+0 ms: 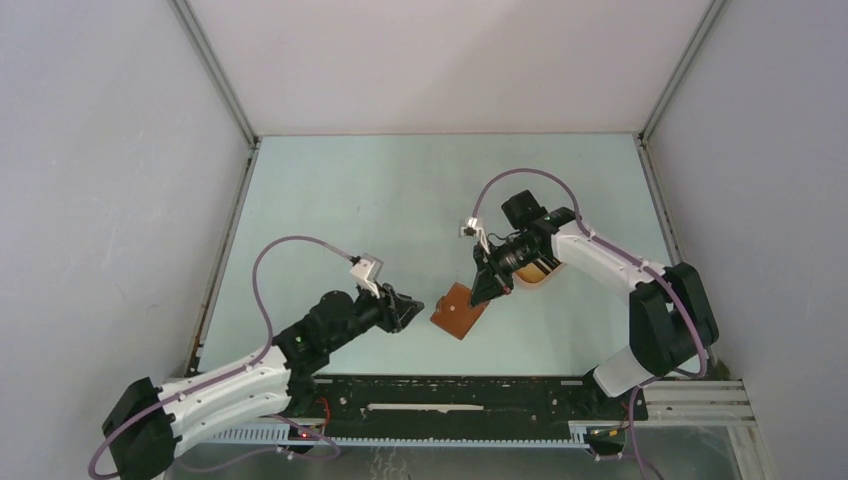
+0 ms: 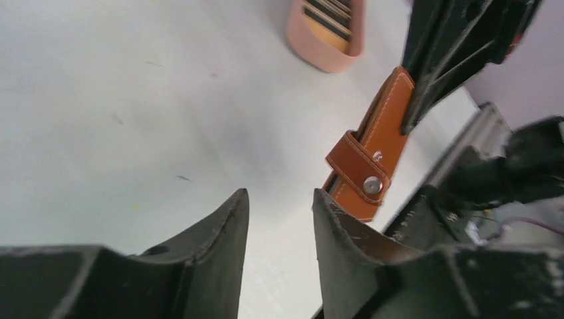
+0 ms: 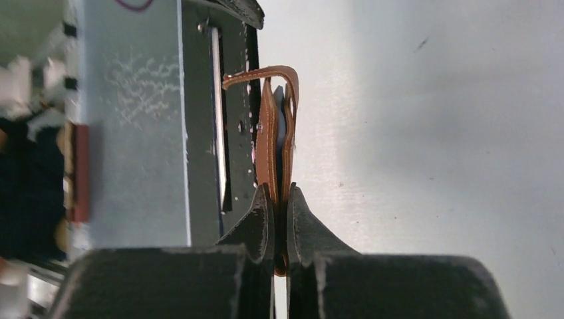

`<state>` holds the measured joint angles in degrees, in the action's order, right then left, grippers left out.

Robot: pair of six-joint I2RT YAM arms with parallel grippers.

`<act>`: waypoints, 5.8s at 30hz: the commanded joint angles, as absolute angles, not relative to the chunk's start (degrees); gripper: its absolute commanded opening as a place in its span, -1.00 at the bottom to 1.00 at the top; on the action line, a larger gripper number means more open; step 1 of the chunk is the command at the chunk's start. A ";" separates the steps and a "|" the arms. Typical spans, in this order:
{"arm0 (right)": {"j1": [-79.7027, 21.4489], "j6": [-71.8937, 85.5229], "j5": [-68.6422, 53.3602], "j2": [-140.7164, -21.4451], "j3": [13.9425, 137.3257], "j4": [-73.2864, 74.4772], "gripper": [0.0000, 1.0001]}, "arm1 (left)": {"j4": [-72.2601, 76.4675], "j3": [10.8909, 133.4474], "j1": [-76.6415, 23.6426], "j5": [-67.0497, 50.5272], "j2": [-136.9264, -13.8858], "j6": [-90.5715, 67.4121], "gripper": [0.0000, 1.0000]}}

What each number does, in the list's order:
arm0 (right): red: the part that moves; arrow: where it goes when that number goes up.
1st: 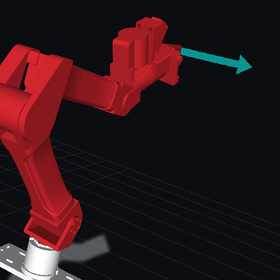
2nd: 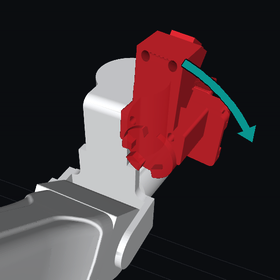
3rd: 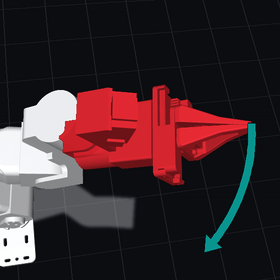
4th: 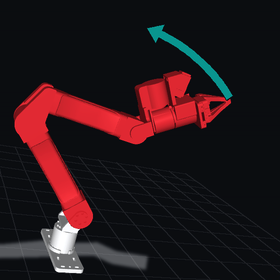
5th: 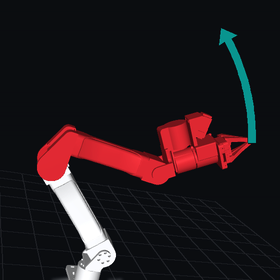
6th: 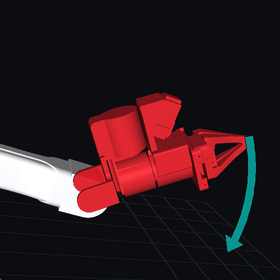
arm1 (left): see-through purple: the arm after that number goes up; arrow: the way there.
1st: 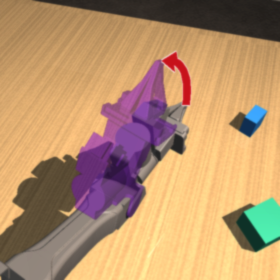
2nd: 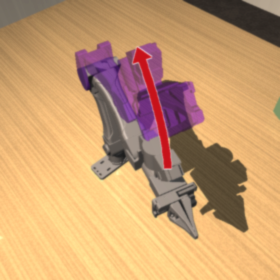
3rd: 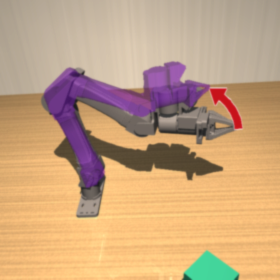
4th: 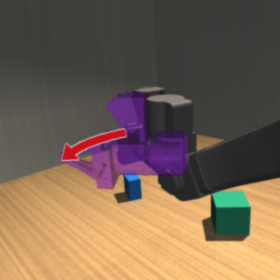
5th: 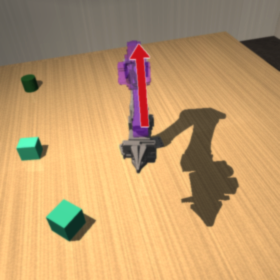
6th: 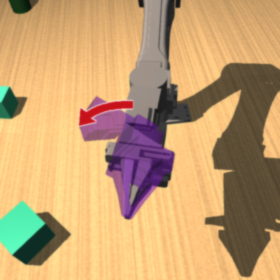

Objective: Put the credit cards into the card holder
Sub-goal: Open the card holder.

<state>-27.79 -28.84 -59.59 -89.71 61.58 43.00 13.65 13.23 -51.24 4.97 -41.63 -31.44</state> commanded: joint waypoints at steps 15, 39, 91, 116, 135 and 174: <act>-34.34 -53.95 -51.27 -78.47 58.70 49.04 -1.00 | 26.82 5.23 -50.29 -8.03 -22.24 -31.89 1.00; -33.49 -46.42 -51.42 -79.54 59.68 46.48 -1.00 | 12.05 28.86 -69.35 23.76 -61.61 -25.43 0.43; -33.76 -65.82 -56.54 -78.03 57.76 55.74 -1.00 | 23.40 16.29 -65.30 0.47 -53.34 -12.53 0.32; -34.06 -81.85 -55.95 -73.26 53.82 58.86 -0.92 | 28.20 13.04 -65.30 -9.88 -50.19 -14.20 0.33; -34.62 -83.55 -56.33 -73.83 53.53 59.82 -0.92 | 33.00 16.23 -65.30 -9.99 -57.07 -14.67 0.39; -36.20 -89.37 -56.82 -74.66 53.33 63.54 -0.86 | 38.31 20.75 -60.05 -32.53 -66.61 -15.19 -0.16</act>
